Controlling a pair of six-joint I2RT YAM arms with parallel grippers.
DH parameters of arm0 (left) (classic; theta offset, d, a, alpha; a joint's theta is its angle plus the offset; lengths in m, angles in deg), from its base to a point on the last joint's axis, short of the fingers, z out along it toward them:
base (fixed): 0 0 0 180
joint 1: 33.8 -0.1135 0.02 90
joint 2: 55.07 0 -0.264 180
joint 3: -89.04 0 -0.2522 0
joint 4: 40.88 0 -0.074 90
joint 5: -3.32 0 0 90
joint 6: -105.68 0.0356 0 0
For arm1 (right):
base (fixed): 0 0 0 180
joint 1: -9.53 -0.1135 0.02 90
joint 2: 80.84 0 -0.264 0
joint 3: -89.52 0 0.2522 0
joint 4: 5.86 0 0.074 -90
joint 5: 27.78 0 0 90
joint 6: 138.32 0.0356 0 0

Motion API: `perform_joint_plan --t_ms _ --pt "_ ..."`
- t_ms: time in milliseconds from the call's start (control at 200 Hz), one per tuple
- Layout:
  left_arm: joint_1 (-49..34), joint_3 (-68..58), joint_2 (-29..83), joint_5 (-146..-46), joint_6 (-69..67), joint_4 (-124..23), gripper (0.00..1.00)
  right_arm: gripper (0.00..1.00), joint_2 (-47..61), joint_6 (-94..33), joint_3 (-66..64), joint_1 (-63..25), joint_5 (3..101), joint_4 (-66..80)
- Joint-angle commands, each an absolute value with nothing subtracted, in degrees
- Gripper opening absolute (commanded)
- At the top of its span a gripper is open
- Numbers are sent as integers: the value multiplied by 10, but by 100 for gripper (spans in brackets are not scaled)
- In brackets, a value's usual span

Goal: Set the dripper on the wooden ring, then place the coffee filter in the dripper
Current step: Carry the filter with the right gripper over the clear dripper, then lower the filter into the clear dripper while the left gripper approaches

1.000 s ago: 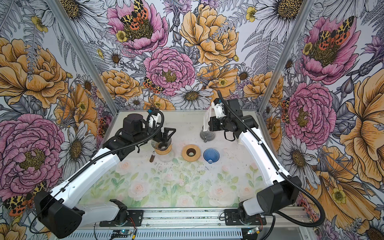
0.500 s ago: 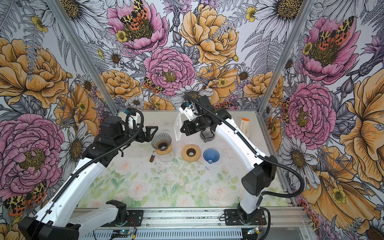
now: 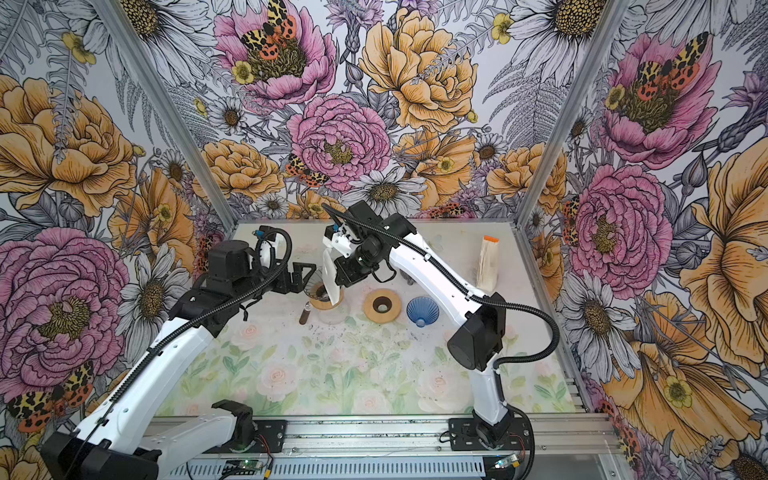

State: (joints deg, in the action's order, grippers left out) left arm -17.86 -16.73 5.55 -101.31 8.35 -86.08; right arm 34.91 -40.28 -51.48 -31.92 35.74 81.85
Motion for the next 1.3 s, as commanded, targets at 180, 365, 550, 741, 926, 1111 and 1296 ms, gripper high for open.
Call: perform_joint_plan --t_ms 180,365,550,741,926,1111,1296 --pt "-183 -179 37 -1041 81 -861 99 0 433 -395 -650 -325 408 923" --pt "-183 -178 48 -1064 78 -861 99 13 458 -389 -687 -330 407 924" --pt "-183 -176 64 -1067 81 -861 99 19 471 -385 -706 -331 404 909" --pt "-184 -177 75 -1058 80 -861 99 19 476 -378 -707 -331 397 889" --pt "-186 -168 93 -1057 76 -861 99 20 482 -365 -707 -332 410 871" --pt "-186 -155 103 -1053 71 -861 99 26 467 -358 -707 -333 426 854" --pt "-188 -142 104 -1053 67 -868 98 34 447 -358 -703 -335 449 848"
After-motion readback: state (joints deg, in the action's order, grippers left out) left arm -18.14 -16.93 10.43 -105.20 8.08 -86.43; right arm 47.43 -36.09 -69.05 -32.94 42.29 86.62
